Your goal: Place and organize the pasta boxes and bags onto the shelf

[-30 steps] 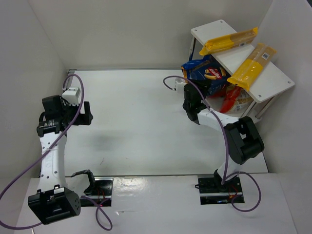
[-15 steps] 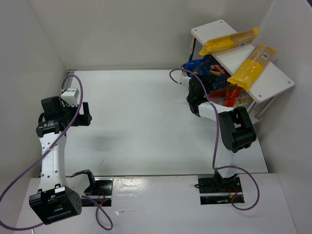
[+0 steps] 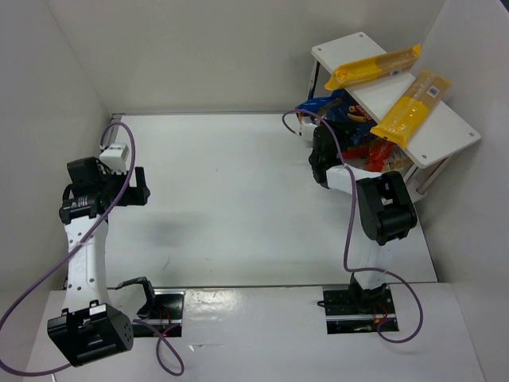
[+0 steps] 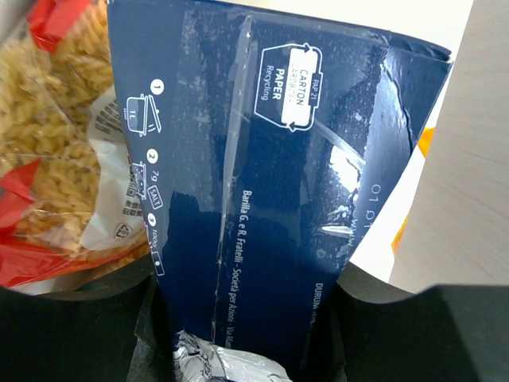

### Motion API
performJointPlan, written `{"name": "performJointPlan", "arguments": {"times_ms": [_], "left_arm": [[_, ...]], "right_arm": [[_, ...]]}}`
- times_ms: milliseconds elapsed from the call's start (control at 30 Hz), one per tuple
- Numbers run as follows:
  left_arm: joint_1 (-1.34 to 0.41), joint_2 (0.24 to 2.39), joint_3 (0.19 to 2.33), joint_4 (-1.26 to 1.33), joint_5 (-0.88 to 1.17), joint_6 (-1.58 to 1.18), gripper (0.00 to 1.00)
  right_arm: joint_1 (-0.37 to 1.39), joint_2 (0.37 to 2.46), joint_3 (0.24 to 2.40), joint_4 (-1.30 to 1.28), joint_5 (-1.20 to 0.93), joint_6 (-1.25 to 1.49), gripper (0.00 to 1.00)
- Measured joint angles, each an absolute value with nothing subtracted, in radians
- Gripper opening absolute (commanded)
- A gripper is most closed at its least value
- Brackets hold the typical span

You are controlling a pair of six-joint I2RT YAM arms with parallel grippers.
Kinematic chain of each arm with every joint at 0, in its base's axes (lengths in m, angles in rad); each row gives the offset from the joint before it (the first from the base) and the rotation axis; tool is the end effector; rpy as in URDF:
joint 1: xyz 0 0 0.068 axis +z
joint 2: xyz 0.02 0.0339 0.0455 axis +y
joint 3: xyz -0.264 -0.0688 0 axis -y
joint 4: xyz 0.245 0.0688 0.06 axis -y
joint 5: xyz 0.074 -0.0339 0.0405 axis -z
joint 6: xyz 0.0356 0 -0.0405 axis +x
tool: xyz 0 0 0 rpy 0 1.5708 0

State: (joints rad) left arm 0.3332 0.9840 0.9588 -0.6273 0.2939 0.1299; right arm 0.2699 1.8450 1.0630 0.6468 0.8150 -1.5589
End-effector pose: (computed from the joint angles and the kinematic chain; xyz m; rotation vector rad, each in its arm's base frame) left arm 0.1982 0.0577 0.3215 -0.0627 2.1908 -0.0669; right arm 0.3974 0.0830 0.2243 -1.0303 1.6657 -1.5938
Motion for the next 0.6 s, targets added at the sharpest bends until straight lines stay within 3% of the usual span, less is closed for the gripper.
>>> {"name": "performJointPlan", "arguments": {"times_ms": [600], "left_arm": [[0.333, 0.984, 0.959, -0.627, 0.294, 0.130, 0.99]], "right_arm": [[0.236, 1.867, 1.064, 0.671, 0.820, -1.561, 0.04]]}}
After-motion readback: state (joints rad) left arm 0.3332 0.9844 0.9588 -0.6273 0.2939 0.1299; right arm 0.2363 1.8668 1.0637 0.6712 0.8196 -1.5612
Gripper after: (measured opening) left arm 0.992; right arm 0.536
